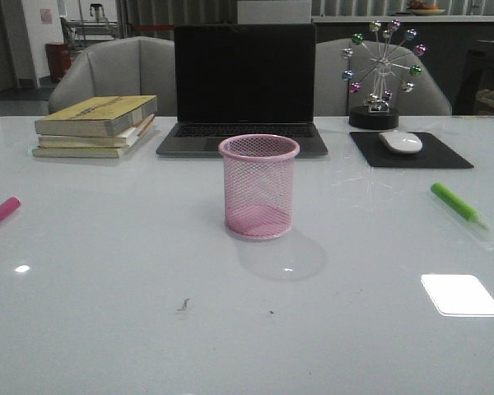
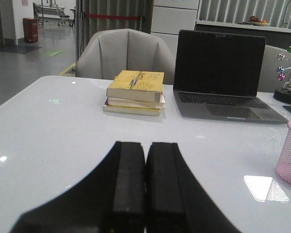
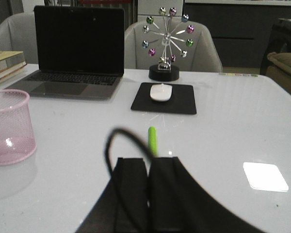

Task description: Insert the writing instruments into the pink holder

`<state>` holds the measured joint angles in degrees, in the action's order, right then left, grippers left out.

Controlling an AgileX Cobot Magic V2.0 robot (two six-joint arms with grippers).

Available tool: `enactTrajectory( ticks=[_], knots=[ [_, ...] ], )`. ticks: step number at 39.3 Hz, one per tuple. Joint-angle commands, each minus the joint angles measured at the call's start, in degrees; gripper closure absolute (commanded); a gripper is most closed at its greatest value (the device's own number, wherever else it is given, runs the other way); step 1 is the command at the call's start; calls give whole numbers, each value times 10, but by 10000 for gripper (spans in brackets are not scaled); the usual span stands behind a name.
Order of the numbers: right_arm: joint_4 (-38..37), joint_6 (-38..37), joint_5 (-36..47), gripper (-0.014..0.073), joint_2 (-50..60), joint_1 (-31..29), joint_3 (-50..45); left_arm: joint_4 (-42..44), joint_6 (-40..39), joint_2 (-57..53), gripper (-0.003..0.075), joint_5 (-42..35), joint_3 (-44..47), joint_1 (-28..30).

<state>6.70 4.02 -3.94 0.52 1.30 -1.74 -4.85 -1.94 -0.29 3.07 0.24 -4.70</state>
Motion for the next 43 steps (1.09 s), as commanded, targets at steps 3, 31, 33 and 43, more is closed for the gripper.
enactTrajectory(
  ticks=[3, 31, 33, 43],
  knots=[
    [32, -13, 125, 448, -3, -1, 0, -6, -5, -12, 621, -81, -11, 2],
    [-26, -16, 20, 569, -79, -1, 303, 20, -5, 133, 621, -83, -332, 2],
    [-26, -15, 8, 569, -108, -1, 327, 41, -5, 160, 621, -79, -359, 2],
    [-46, -15, -9, 569, -252, -1, 424, 99, -5, 300, 621, -73, -458, 2]
  ],
)
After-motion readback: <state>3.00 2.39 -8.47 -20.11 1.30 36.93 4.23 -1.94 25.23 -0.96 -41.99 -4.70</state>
